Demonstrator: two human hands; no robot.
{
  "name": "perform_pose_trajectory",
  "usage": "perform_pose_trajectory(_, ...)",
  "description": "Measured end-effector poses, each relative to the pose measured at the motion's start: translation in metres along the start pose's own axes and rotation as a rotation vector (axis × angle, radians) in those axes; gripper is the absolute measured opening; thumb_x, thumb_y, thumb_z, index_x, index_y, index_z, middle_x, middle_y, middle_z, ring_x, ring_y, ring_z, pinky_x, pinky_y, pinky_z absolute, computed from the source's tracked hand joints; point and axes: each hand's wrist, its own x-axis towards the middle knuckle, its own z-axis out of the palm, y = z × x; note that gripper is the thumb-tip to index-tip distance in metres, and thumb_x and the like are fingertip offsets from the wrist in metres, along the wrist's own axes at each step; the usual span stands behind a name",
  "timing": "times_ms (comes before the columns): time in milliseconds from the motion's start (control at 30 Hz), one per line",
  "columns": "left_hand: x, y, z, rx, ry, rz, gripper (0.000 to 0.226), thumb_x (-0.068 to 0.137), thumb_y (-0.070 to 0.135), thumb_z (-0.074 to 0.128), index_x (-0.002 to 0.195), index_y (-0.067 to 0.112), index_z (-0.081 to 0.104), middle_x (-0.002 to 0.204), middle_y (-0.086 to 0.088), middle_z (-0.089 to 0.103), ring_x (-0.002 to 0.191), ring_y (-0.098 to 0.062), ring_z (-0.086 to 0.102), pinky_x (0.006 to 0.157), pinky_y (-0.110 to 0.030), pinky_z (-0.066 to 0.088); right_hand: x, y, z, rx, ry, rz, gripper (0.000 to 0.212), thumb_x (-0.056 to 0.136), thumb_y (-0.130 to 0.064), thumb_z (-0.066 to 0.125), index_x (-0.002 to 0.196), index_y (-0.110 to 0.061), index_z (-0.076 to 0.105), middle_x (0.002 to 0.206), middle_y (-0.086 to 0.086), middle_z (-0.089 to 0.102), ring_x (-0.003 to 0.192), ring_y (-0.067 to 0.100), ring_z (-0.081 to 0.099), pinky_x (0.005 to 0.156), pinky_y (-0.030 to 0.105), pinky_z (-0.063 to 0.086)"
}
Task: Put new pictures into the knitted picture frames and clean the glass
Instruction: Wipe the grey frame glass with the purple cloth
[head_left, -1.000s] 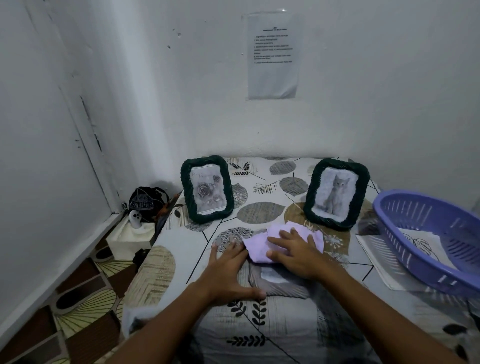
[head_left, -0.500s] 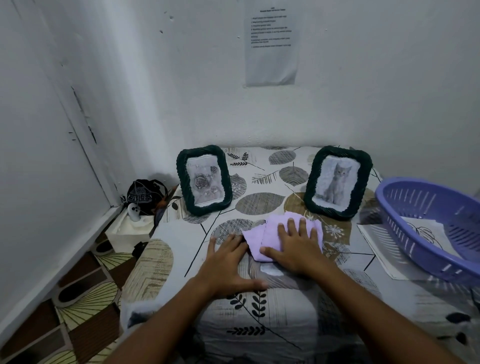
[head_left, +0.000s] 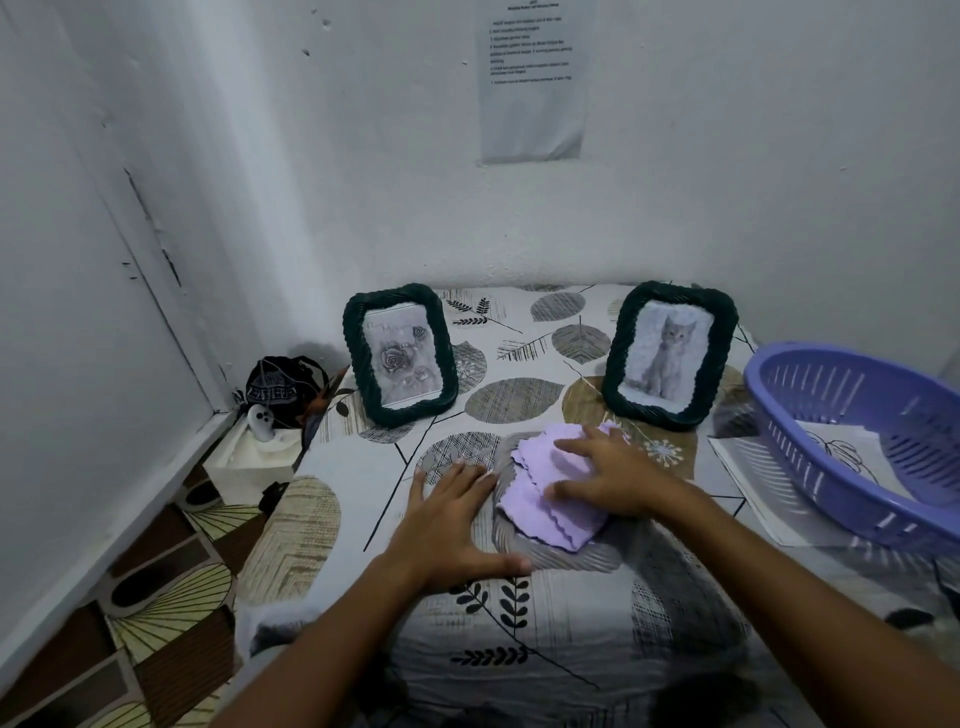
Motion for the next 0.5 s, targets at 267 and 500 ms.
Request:
perform_pose_trajectory(267, 0.0, 0.0, 0.002, -0.009, 0.016, -0.002, 0.119, 0.055, 0.096, 0.038, 0.152, 0.03, 0.017, 0.16, 0.009, 0.012, 0.147, -0.008, 0.001, 0.117, -0.048, -0.01, 0.003, -0.028, 0.049, -0.205, 0.091, 0.122, 0.068, 0.097, -0.059, 0.018, 0.153, -0.022, 0.003, 0.16, 0.013, -0.01, 0.143, 0.041, -0.014, 0.112, 0.063, -0.003)
perform_pose_trajectory(500, -0.001, 0.0, 0.001, -0.041, 0.032, 0.013, 0.125, 0.048, 0.099, 0.031, 0.151, 0.03, 0.02, 0.159, 0.009, 0.016, 0.147, -0.008, 0.003, 0.117, -0.045, -0.013, -0.003, 0.015, 0.025, -0.318, -0.077, -0.266, 0.087, 0.07, -0.079, -0.005, 0.149, -0.044, 0.007, 0.159, -0.006, -0.009, 0.146, 0.024, -0.016, 0.116, 0.049, -0.006)
